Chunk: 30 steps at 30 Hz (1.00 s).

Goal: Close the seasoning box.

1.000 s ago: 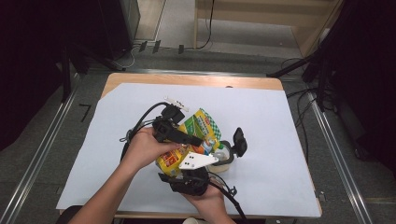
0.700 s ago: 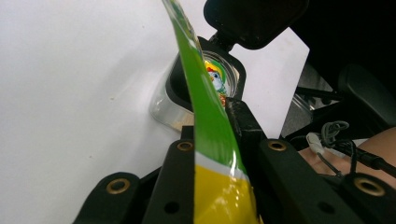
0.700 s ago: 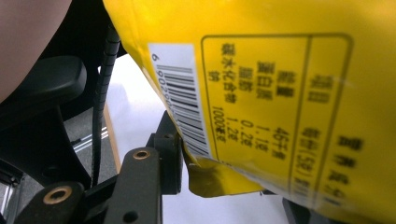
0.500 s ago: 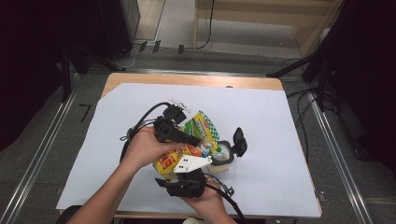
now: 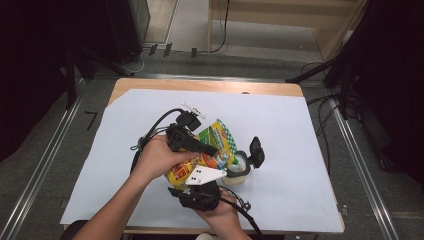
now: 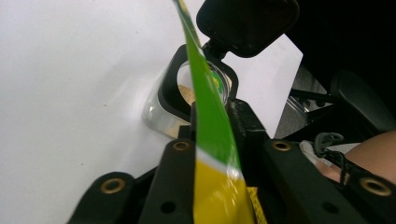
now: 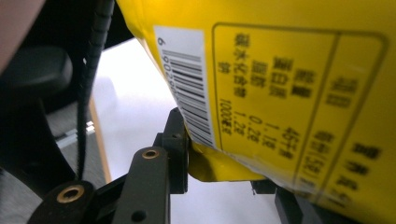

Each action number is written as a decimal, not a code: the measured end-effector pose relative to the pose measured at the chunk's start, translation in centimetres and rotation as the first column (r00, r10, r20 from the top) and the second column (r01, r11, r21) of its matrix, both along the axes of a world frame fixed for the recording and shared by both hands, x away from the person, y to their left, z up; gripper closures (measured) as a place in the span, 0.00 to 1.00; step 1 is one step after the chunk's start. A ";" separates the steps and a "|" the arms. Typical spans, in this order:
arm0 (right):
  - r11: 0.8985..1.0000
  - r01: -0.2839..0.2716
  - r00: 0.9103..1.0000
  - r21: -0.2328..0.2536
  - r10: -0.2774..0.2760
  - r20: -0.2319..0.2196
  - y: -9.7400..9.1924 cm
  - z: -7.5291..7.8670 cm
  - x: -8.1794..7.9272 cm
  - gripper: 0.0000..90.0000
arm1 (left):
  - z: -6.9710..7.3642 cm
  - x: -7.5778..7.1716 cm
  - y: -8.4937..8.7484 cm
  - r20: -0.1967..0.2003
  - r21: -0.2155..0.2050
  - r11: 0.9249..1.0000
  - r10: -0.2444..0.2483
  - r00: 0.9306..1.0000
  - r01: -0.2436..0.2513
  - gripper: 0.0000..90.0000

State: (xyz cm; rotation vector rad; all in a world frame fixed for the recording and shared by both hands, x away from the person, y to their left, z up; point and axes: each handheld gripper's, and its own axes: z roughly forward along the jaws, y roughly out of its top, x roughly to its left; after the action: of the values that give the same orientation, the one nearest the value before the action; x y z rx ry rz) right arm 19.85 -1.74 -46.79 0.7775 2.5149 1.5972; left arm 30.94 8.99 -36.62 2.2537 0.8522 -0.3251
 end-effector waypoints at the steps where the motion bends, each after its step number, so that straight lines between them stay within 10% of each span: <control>1: 1.000 0.000 1.000 0.015 0.000 -0.009 -0.1 0.0 0.1 0.74 | 0.0 0.0 0.1 -0.004 -0.005 1.000 0.000 1.000 0.000 0.88; 14: 0.995 0.003 0.999 0.096 0.002 -0.048 -0.4 0.7 0.6 0.72 | 0.8 1.2 -0.6 -0.047 0.054 0.998 0.028 0.998 -0.025 0.95; 23: 0.999 -0.034 0.999 -0.003 0.034 0.005 0.1 0.8 0.8 0.74 | 0.2 1.7 -0.3 -0.068 0.032 0.999 0.028 0.997 -0.025 0.98; 30: 1.000 -0.014 1.000 0.010 0.014 0.018 0.0 1.1 0.6 0.75 | 0.7 1.5 0.0 -0.058 -0.007 1.000 0.023 0.998 -0.024 0.91</control>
State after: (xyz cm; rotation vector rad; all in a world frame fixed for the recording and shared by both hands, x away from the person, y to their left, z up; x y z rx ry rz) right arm 20.48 -1.70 -45.72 0.7450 2.5076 1.6151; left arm 32.48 8.94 -35.95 2.2349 0.9053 -0.3844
